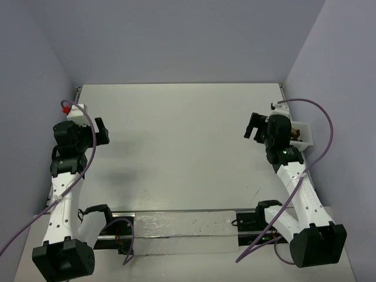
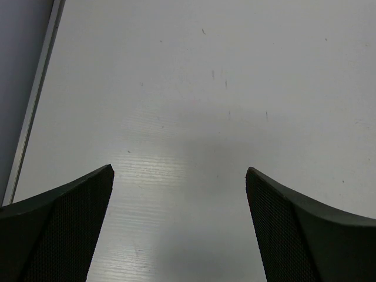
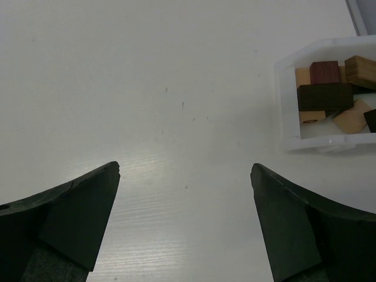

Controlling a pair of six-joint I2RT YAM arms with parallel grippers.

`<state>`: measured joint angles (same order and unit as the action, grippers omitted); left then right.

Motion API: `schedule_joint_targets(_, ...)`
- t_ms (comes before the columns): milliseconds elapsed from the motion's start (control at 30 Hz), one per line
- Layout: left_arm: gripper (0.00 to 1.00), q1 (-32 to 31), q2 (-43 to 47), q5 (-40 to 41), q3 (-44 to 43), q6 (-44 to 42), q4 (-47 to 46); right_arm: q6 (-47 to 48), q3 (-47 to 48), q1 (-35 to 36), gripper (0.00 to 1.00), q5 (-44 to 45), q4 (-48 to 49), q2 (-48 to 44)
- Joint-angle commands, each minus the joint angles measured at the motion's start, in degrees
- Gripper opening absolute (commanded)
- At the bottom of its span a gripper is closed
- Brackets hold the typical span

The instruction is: Build the wood block tower

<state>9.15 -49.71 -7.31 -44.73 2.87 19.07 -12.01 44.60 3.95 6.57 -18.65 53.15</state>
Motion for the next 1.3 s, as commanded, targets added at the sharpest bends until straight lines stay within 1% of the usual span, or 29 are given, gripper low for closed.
schedule_joint_targets(0,0.99,-0.1,0.0,0.6,0.0,1.5,-3.6,-1.5,1.7,0.4,1.00,2.6,0.0,-1.5)
schedule_joint_targets(67,0.99,-0.2,-0.3,1.8,-0.4,2.2,-3.5,-2.2,1.4,0.3,1.00,4.6,-0.1,-2.0)
schedule_joint_targets(167,0.99,-0.2,-1.0,3.2,-1.3,3.1,-2.6,-5.9,1.5,-1.2,1.00,8.1,-0.8,-2.8)
schedule_joint_targets(300,0.99,-0.2,-1.4,4.2,-1.7,3.2,-2.8,-13.0,4.7,-5.5,1.00,14.2,-5.9,-1.1)
schedule_joint_targets(400,0.99,-0.2,-1.4,4.4,-1.7,3.5,-2.9,-17.5,8.5,-11.9,0.99,11.5,-10.1,3.1)
schedule_joint_targets(467,0.99,-0.2,-1.2,4.7,-1.4,3.5,-3.1,-21.4,12.2,-15.7,0.92,8.5,-13.7,6.1)
schedule_joint_targets(533,0.99,-0.2,-1.2,5.0,-1.2,3.6,-3.1,-24.2,16.1,-19.8,0.81,6.8,-16.7,10.6)
schedule_joint_targets(567,0.99,-0.1,-1.2,5.4,-1.2,3.6,-3.1,-25.0,17.9,-21.1,0.77,5.8,-19.4,12.8)
schedule_joint_targets(667,0.99,-0.1,-1.6,5.8,-1.4,3.7,-2.9,-26.7,22.7,-24.9,0.69,5.2,-23.9,20.7)
schedule_joint_targets(800,0.99,-0.1,-2.5,5.8,-2.4,4.3,-2.7,-29.2,26.6,-28.8,0.64,5.6,-26.7,26.7)
schedule_joint_targets(867,0.99,-0.2,-3.0,6.1,-2.9,4.7,-2.4,-30.1,28.0,-30.8,0.59,5.7,-27.6,29.4)
schedule_joint_targets(1033,0.99,-0.2,-3.3,7.0,-3.6,4.7,-1.8,-30.8,32.9,-32.3,0.57,6.5,-29.5,38.8)
schedule_joint_targets(1167,0.99,-0.2,-2.9,7.0,-3.3,3.8,-1.6,-30.6,35.2,-32.5,0.55,7.3,-29.9,44.0)
schedule_joint_targets(1233,0.99,-0.2,-2.8,7.0,-3.3,3.5,-1.3,-30.6,35.7,-32.5,0.57,7.9,-29.9,44.6)
schedule_joint_targets(1267,0.99,-0.2,-2.7,7.0,-3.3,3.5,-1.3,-30.7,35.8,-32.6,0.61,8.0,-29.8,45.2)
